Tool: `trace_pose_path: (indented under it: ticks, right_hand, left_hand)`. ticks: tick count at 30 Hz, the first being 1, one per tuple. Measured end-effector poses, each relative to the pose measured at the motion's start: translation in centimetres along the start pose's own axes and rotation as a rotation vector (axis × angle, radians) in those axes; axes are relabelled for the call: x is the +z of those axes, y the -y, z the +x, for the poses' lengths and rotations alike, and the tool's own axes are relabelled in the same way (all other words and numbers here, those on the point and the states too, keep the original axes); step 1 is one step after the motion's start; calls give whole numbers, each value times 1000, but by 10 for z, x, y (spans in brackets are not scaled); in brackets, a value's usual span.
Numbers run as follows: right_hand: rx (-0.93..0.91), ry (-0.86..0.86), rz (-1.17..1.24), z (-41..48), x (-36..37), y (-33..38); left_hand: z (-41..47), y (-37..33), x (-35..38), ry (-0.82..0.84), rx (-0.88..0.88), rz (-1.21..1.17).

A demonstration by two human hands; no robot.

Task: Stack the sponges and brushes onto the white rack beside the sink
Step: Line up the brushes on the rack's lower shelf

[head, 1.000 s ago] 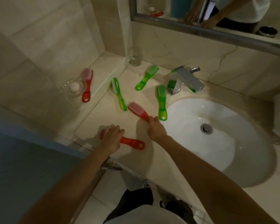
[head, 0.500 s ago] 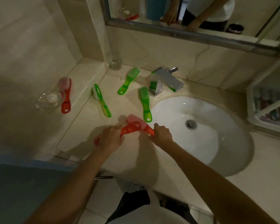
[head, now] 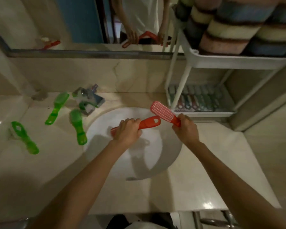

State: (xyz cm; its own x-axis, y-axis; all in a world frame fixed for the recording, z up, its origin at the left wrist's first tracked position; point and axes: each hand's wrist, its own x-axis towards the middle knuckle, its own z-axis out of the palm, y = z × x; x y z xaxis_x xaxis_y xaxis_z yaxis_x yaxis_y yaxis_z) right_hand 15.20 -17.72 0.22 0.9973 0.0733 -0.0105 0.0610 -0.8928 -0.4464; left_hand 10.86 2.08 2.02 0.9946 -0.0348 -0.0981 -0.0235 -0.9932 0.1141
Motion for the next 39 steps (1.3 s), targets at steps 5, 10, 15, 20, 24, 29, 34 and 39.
trace_pose_path:
  ticks: [5,10,15,20,24,29,34,39]
  right_hand:
    - [28,-67,-85,27,-44,-84]
    - [53,-21,-171,74,-71,-126]
    - [-29,63,-279,117,-72,-125]
    - [-146,146,-292,143,-54,-109]
    - [-172,188,-308,153,-41,-103]
    - [-199,251,-297,157,-32,-100]
    - [-151,333,-219,153,-33,-103]
    - [-168,374,-139,152,-32,-103]
  left_hand:
    - [44,-78,0,27,103,74]
    - [76,-127,4,53,134,91]
    - [92,-141,7,86,74,86]
    - [100,-142,11,114,30,104]
    - [103,-137,13,126,20,93]
    - [108,-131,14,136,40,101]
    - [111,-128,15,137,54,86]
    - [113,-130,18,157,78,80]
